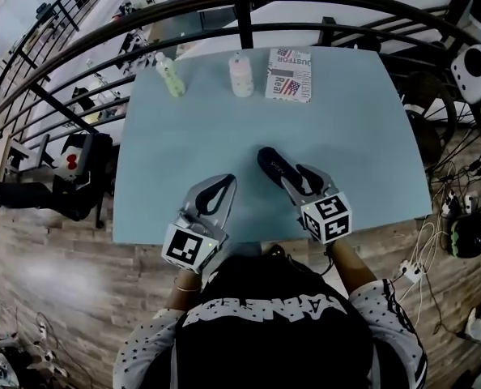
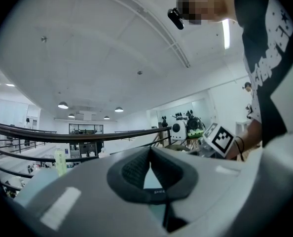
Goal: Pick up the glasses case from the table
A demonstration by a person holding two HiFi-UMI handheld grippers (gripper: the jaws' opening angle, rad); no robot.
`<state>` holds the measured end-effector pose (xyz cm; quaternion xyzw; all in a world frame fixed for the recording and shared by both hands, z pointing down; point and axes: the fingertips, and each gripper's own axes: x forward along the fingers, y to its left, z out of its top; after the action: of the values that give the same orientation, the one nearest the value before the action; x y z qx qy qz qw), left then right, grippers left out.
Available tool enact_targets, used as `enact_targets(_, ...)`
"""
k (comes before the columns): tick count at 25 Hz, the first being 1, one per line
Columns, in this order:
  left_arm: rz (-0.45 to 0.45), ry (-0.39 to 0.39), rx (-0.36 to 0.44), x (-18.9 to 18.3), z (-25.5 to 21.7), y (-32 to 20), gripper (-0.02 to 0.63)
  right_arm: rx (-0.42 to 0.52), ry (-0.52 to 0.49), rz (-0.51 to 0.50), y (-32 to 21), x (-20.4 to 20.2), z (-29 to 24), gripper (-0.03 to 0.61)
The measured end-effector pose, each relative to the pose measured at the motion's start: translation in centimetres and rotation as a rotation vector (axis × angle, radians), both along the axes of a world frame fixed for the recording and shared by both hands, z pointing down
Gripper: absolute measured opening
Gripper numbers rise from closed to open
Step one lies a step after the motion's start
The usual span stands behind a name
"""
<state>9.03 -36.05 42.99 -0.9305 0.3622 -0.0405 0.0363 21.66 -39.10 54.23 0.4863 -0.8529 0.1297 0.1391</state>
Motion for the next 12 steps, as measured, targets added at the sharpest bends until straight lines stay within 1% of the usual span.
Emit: enact_targets(12, 0.029, -0.002, -0.015, -0.1, 0.1, -4.7, 0.000, -0.137, 0.234, -0.093, -3.7, -1.2, 6.2, 0.317)
